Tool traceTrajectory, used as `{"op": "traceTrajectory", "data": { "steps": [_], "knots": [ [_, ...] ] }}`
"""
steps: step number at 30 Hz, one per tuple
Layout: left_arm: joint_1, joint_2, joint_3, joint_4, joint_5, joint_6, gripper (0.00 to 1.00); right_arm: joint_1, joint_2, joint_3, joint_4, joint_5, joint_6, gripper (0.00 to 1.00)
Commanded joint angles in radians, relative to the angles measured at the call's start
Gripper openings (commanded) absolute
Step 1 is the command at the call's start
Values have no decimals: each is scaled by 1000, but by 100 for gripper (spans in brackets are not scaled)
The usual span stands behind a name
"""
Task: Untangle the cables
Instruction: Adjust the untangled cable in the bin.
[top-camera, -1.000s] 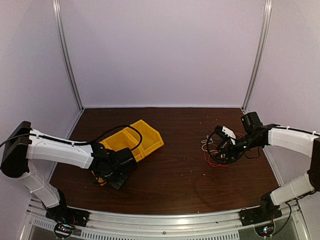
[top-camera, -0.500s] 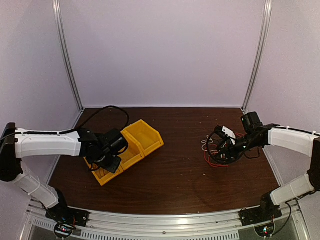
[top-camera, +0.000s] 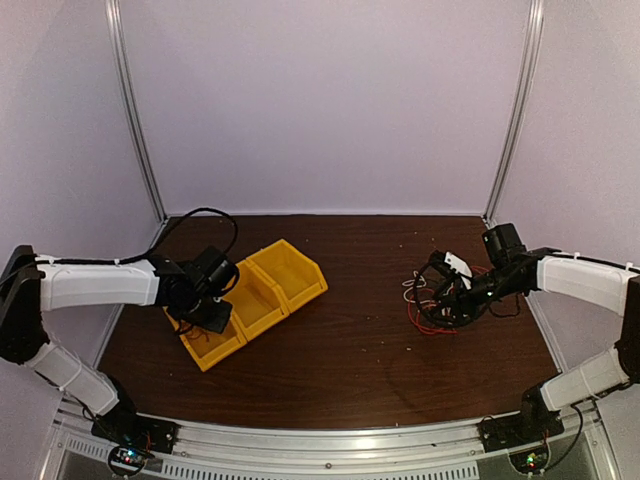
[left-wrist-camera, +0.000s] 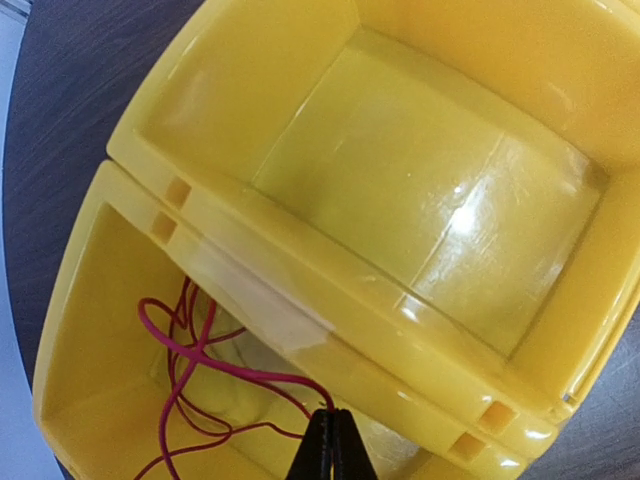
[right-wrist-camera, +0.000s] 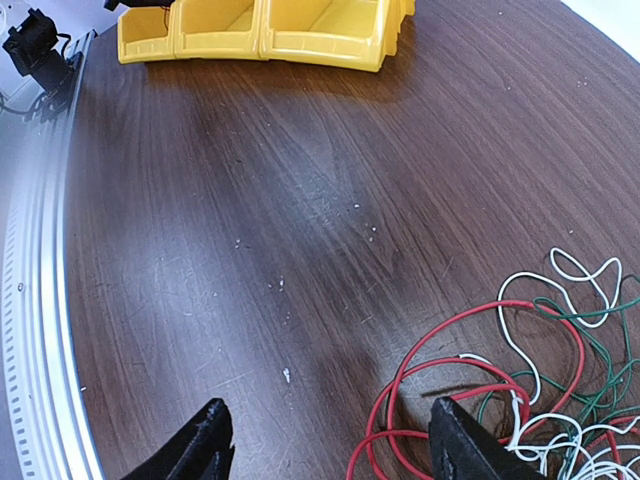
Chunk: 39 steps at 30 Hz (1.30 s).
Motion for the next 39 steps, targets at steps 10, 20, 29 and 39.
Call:
{"op": "traceTrajectory", "data": {
  "steps": [10, 20, 29, 39],
  "knots": [
    [4, -173, 72, -45, 11, 26, 36, -1, -8, 42, -1, 24, 31, 67],
    [-4, -272, 136, -21, 149, 114, 54, -32, 11, 139, -69, 104, 30, 67],
    [-212, -260, -22, 585, 453, 1, 50, -115, 101, 226, -5, 387, 176, 58],
    [-414, 80, 138, 638, 357, 64, 52, -64, 0, 100, -226, 353, -165, 54]
  ]
}}
